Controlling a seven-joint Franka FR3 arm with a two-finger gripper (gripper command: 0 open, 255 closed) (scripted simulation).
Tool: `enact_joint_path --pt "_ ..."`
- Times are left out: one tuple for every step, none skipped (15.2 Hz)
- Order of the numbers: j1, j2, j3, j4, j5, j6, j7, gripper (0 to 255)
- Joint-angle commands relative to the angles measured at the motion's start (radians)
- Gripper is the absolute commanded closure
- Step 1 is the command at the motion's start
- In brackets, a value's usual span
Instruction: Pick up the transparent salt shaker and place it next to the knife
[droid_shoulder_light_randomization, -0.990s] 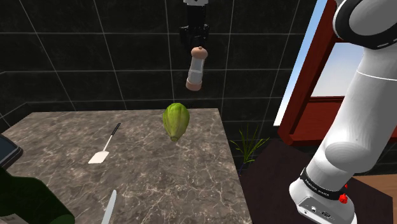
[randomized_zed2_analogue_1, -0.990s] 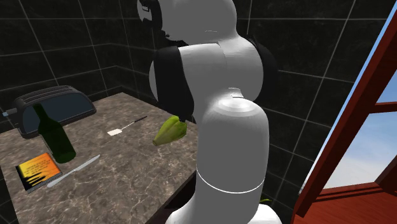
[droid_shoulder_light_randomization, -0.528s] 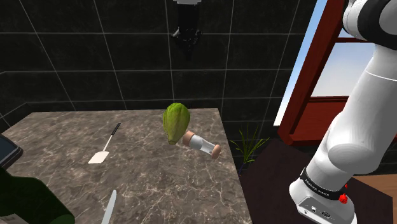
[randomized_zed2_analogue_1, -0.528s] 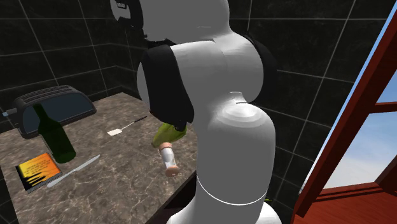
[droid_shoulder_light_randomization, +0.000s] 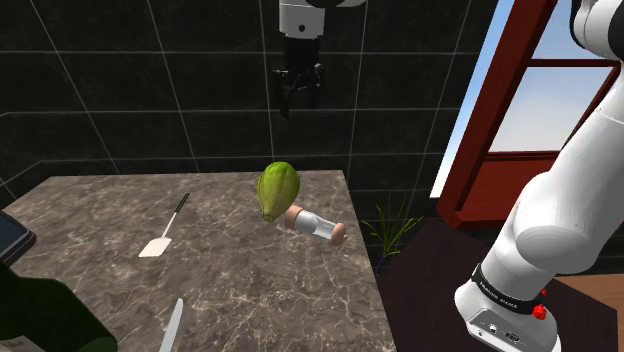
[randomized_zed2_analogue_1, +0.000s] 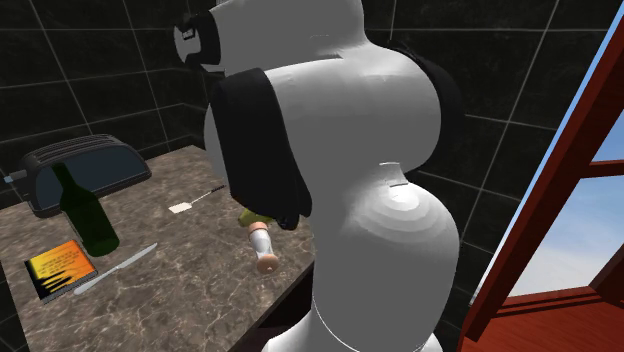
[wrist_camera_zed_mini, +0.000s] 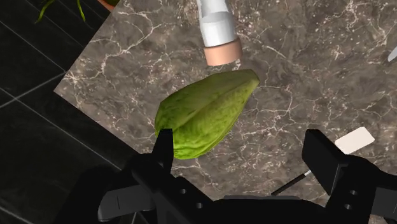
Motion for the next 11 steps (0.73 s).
enact_joint_path --pt "-0.004 -0.054 -0.011 -0.124 0.025 0.085 -0.037 0" --pt "-0.003 -0.072 -0.014 -0.177 0.036 0.126 -0.052 0" --pt "-0.002 -0.088 -0.017 -0.228 0.046 0.166 -0.068 0" --pt "-0.001 -0.103 -0.021 -0.277 0.057 0.207 -0.083 0" --pt "0.001 -0.115 -0.024 -0.324 0.067 0.246 -0.099 0" --pt "0.003 -0.126 -0.026 -0.369 0.077 0.286 -0.115 0" --pt "0.006 -0.135 -0.029 -0.413 0.087 0.326 -0.131 0" --pt "0.009 -0.142 -0.032 -0.454 0.098 0.365 -0.147 0" --pt "0.011 -0.147 -0.034 -0.495 0.108 0.405 -0.164 0" --pt "0.015 -0.150 -0.037 -0.534 0.119 0.445 -0.181 0" --pt "0.018 -0.152 -0.039 -0.571 0.130 0.485 -0.198 0"
